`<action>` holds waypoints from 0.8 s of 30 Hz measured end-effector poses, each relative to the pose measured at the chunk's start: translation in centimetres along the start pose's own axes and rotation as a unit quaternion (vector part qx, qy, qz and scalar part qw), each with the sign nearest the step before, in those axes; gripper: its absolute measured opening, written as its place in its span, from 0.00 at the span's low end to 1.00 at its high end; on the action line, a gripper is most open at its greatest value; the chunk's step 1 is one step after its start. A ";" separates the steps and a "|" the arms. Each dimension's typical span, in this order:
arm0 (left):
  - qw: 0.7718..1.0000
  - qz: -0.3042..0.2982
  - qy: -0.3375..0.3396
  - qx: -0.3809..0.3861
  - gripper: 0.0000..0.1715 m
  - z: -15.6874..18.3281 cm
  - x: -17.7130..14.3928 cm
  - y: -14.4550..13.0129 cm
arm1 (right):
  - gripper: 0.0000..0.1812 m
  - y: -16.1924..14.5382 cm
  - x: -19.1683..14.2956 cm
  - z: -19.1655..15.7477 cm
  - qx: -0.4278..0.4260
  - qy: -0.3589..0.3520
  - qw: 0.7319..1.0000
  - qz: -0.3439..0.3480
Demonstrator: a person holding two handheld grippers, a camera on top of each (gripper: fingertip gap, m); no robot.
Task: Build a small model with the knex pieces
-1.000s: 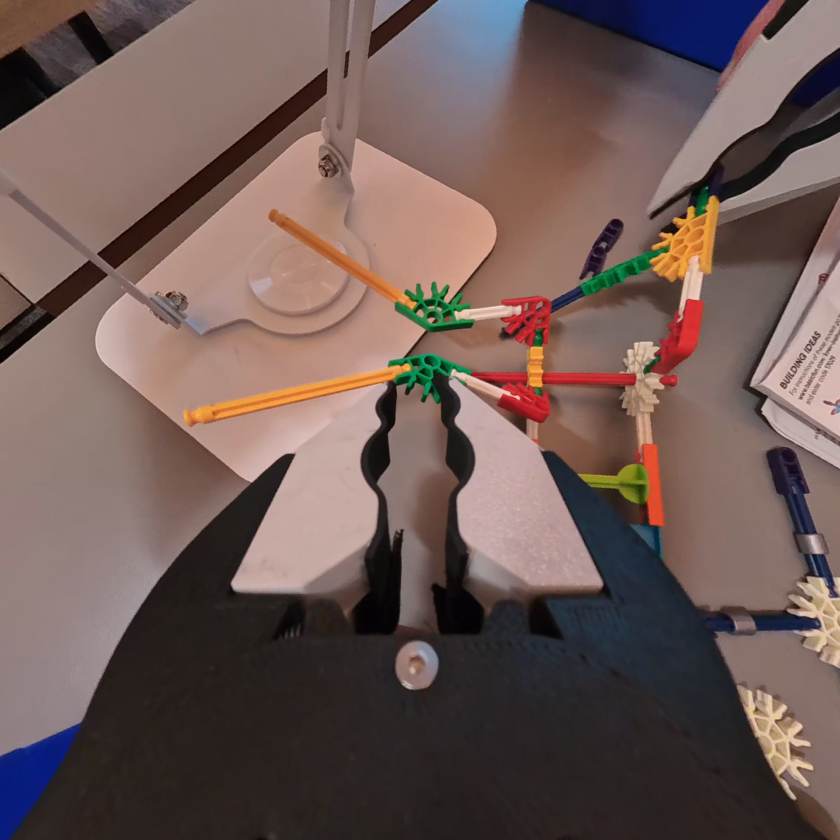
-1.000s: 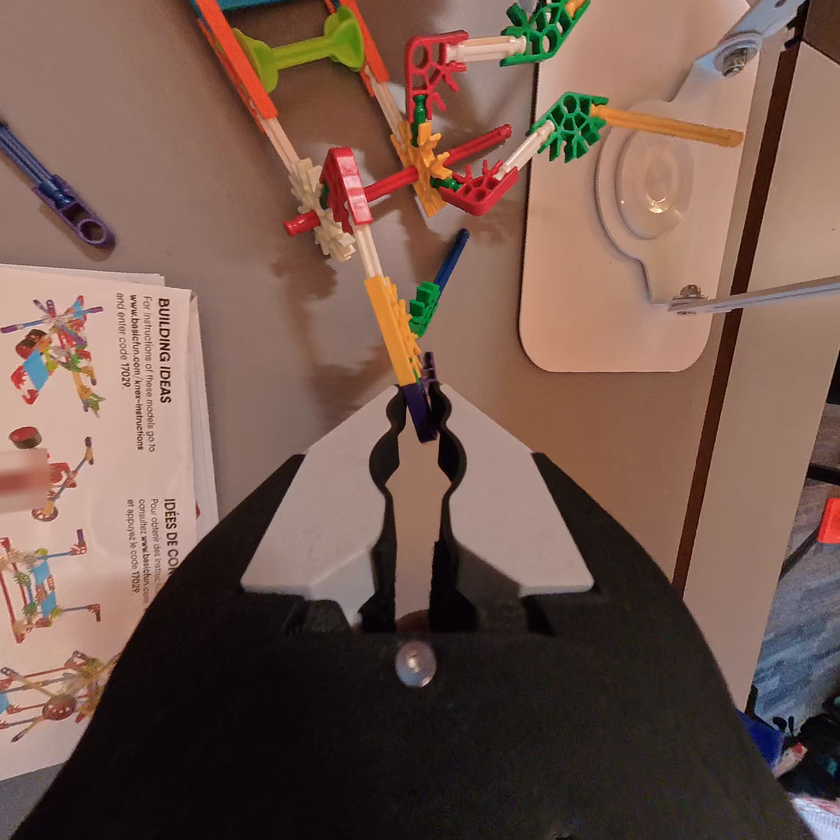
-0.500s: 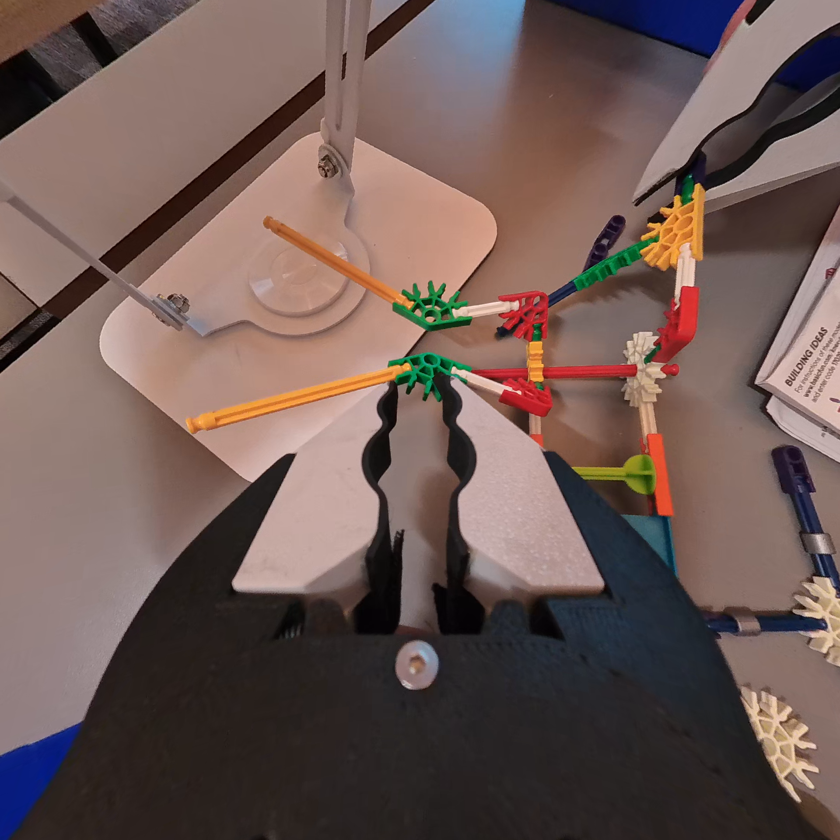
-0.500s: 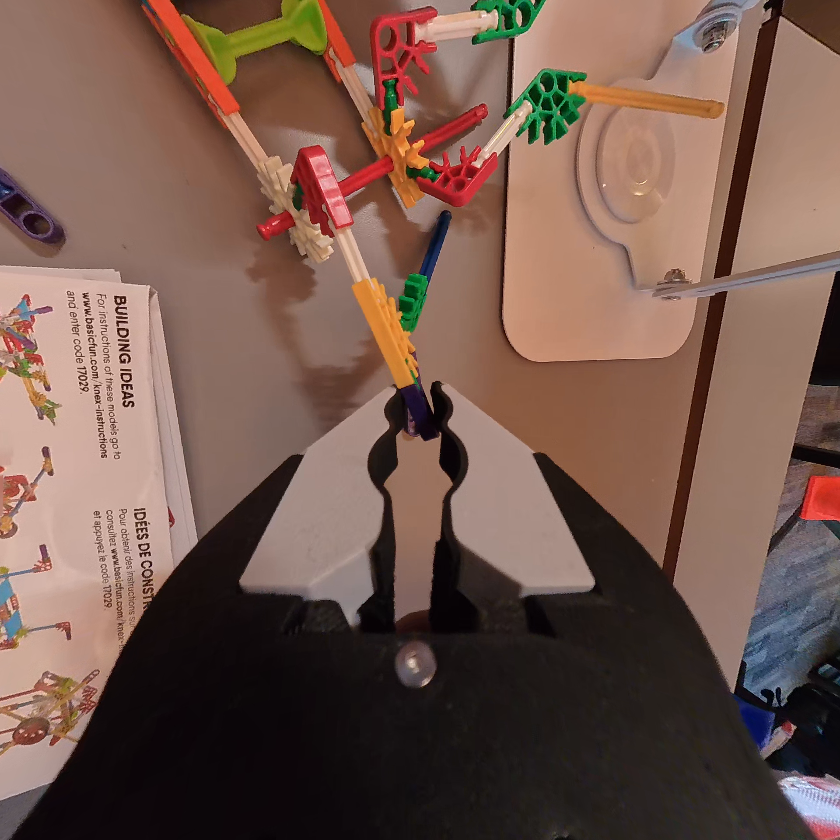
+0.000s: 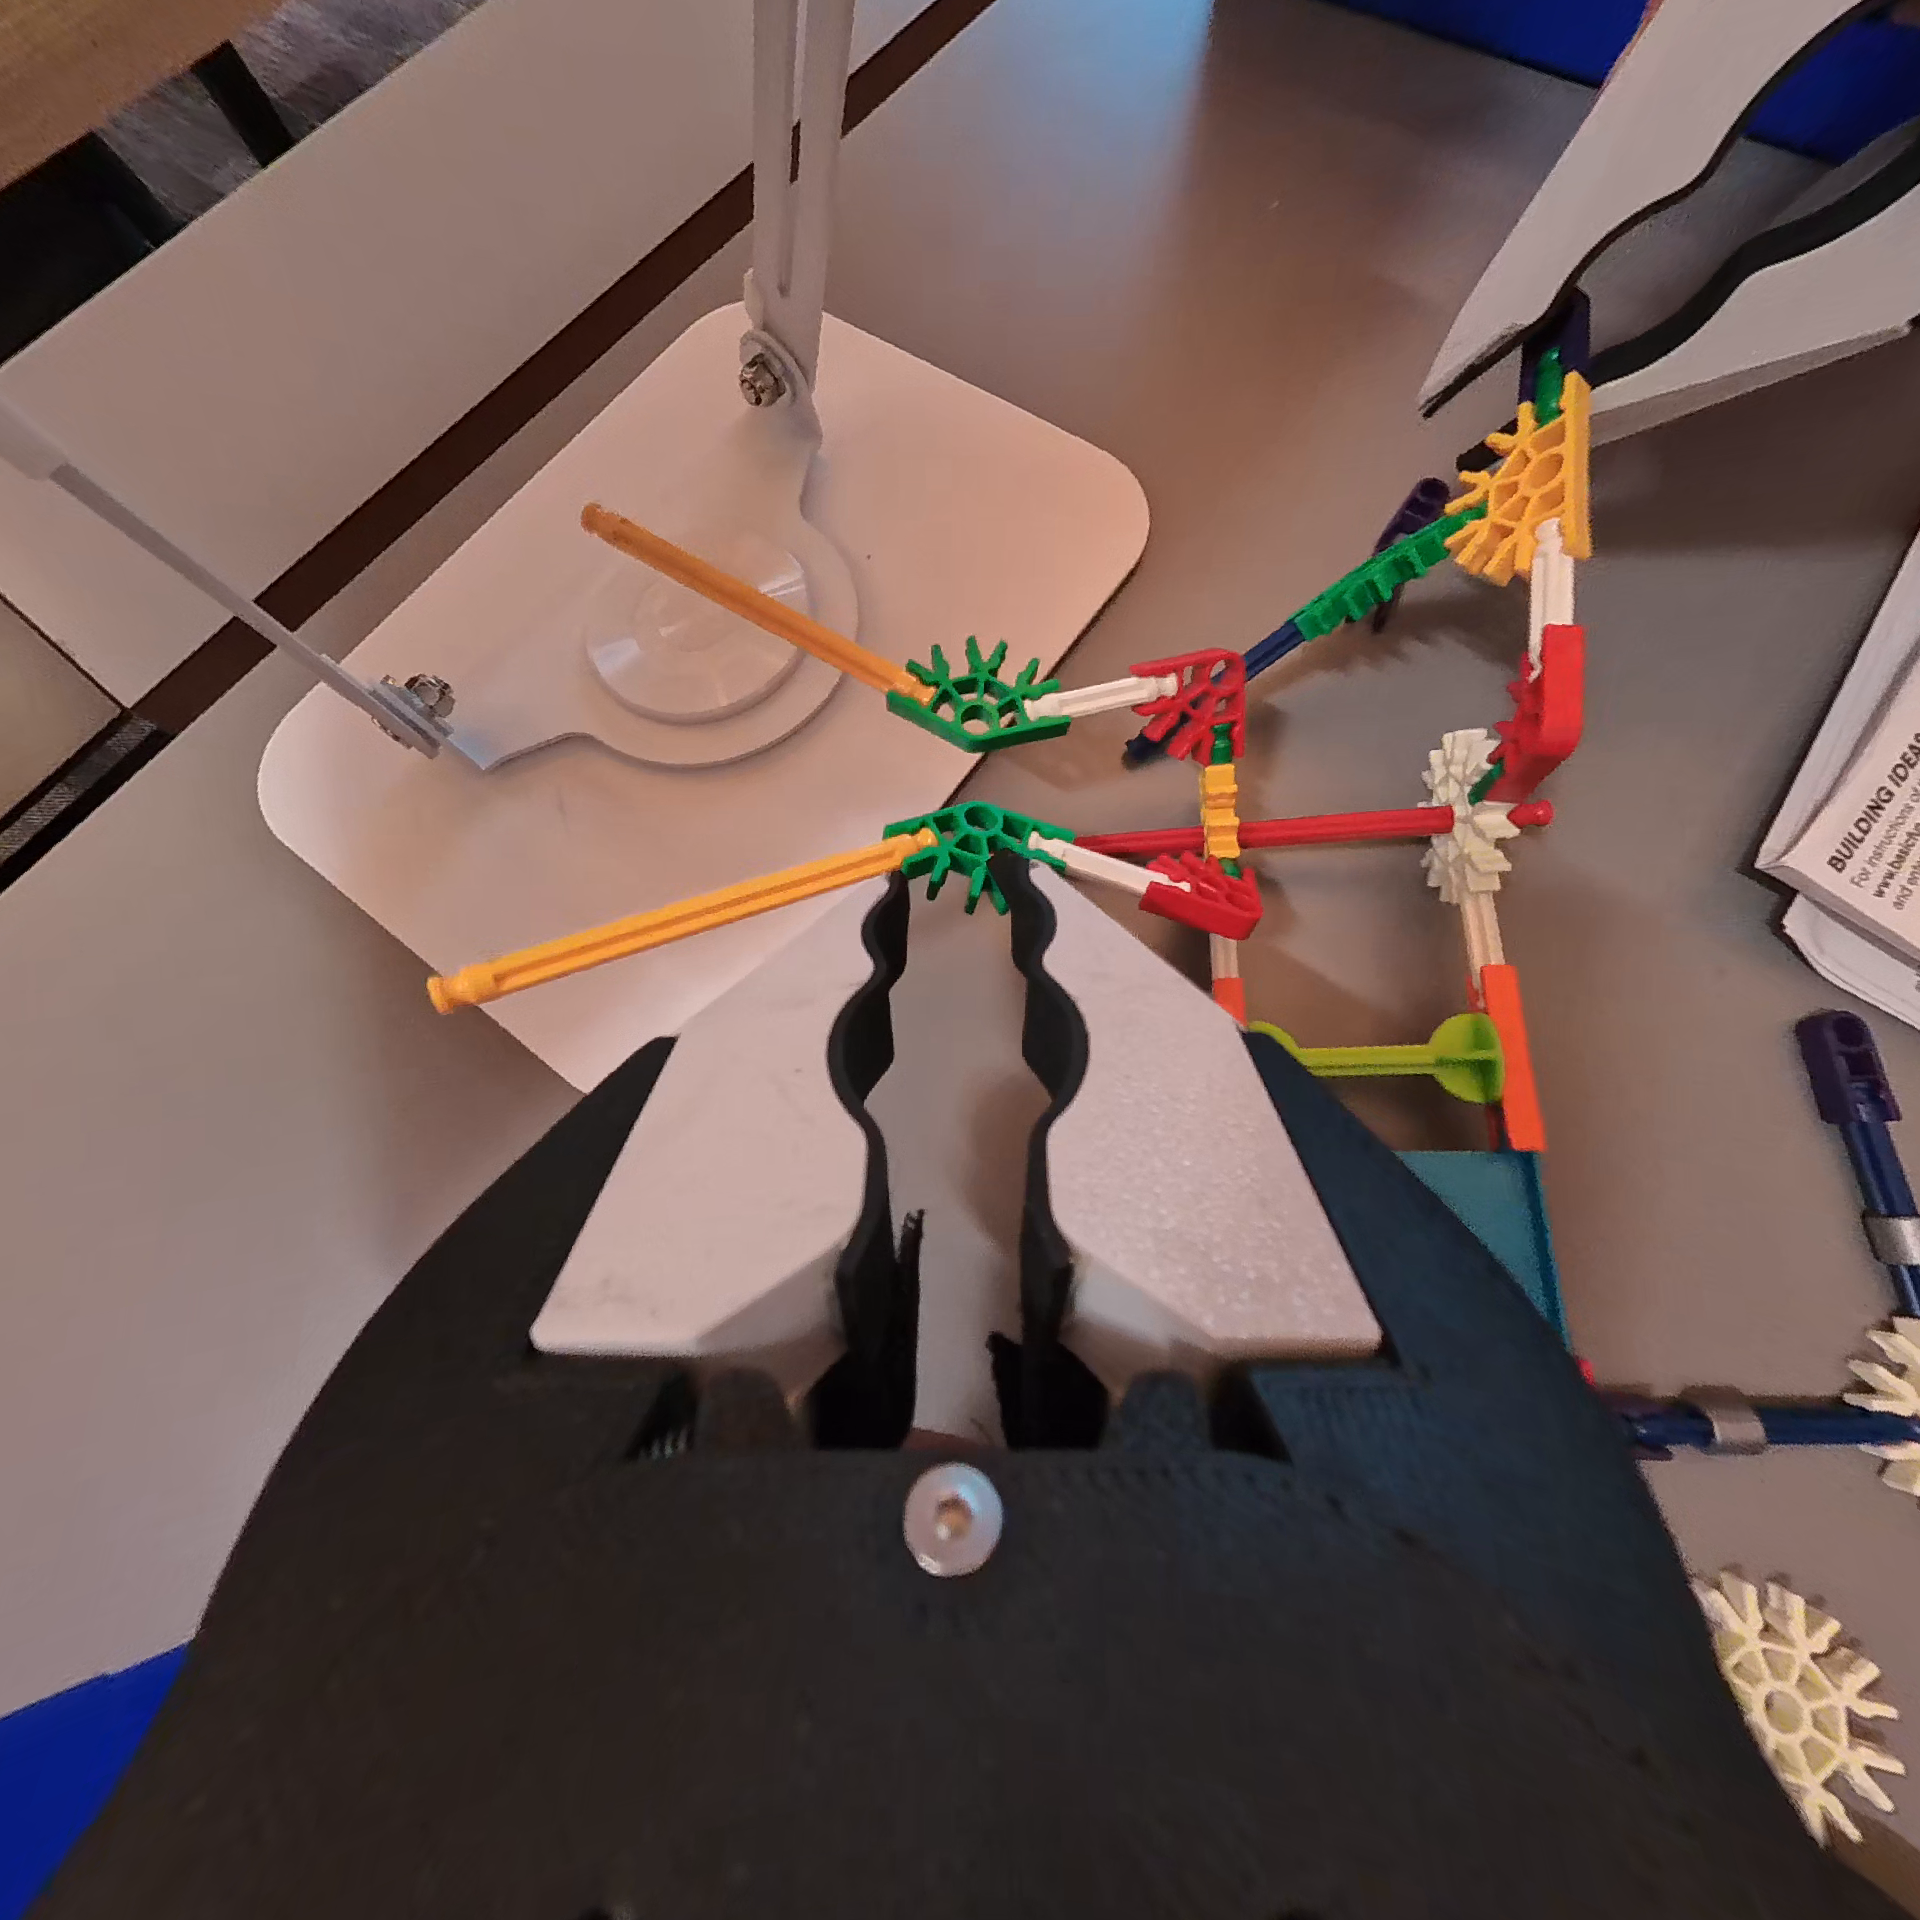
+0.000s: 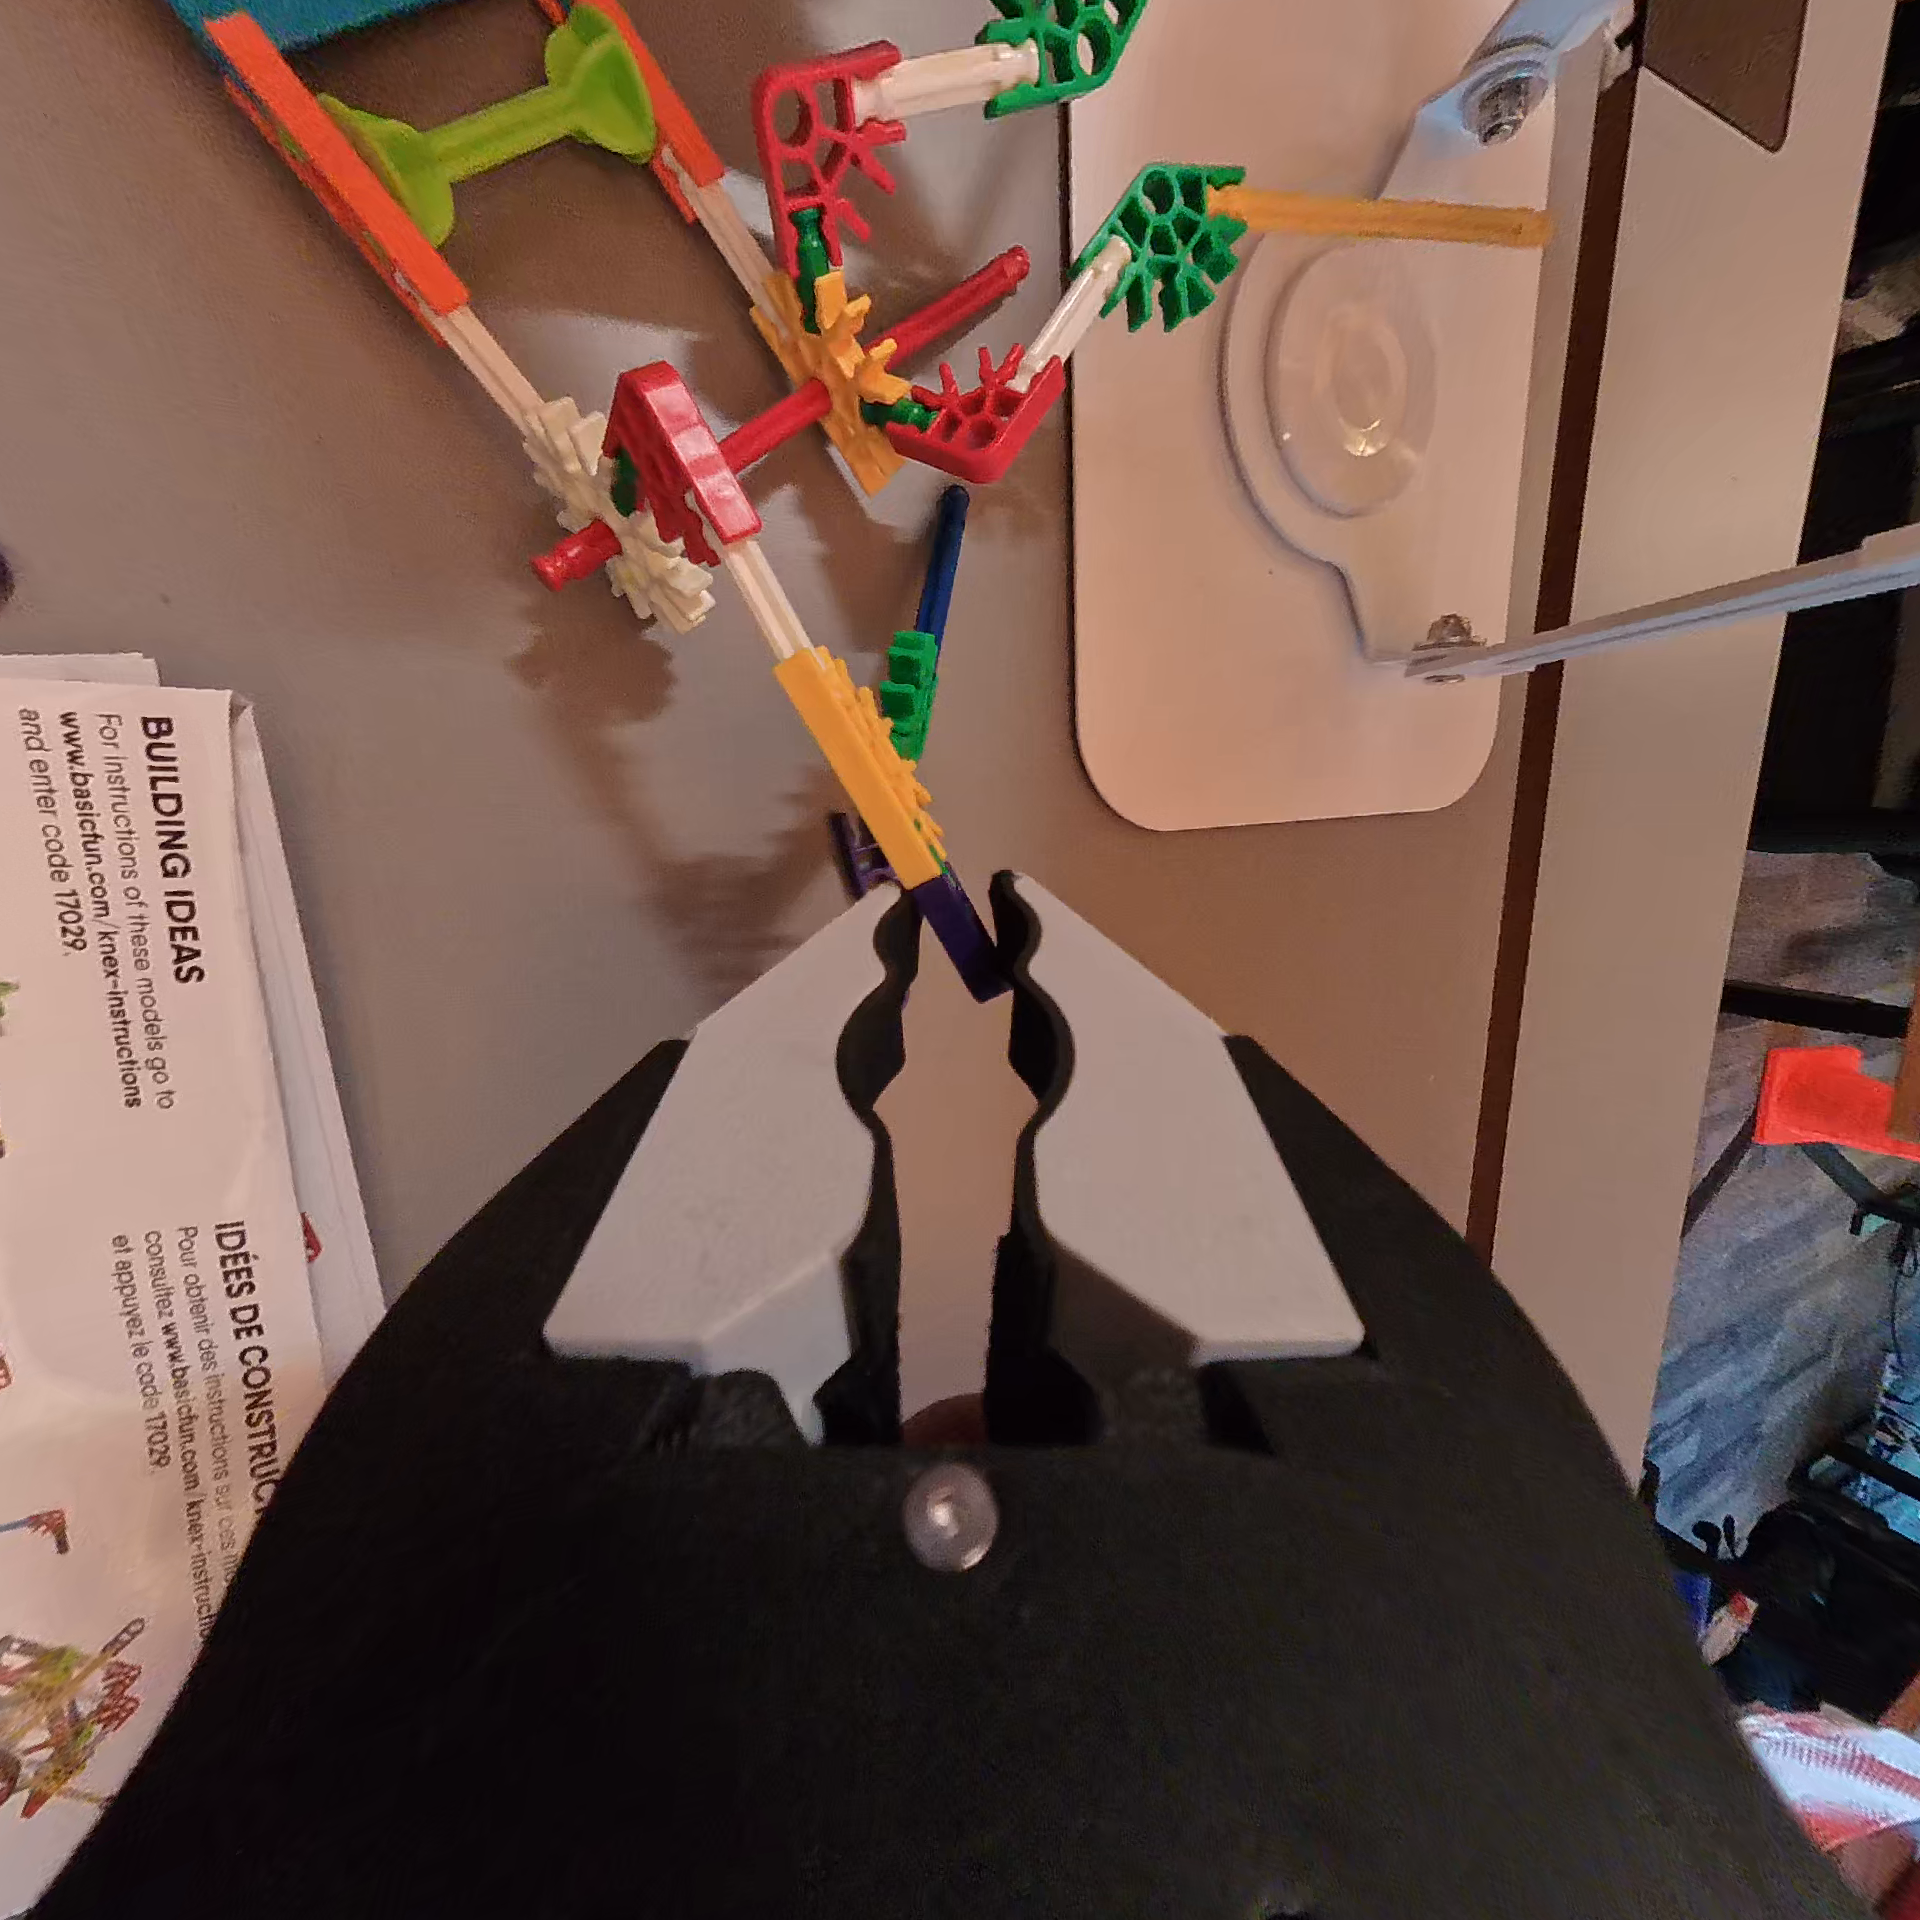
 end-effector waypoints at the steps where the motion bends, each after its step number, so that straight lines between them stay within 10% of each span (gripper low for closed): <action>1: 1.000 -0.001 0.000 0.002 0.10 0.0 0.0 0.0 | 0.07 0.0 0.0 0.0 0.000 -0.002 1.000 0.000; 24: 1.000 -0.005 0.000 0.014 0.08 0.1 -0.4 0.1 | 0.06 -0.7 0.0 0.6 0.010 -0.015 1.000 -0.016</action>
Point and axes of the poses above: each gripper's, where its closed fingertips meet, x out along the fingers, y out of its top, z = x × y across the jaws, the point moved 10 cm from there along -x, back along the fingers, and after that the axes turned 7 degrees about z, right-handed, at the moved point
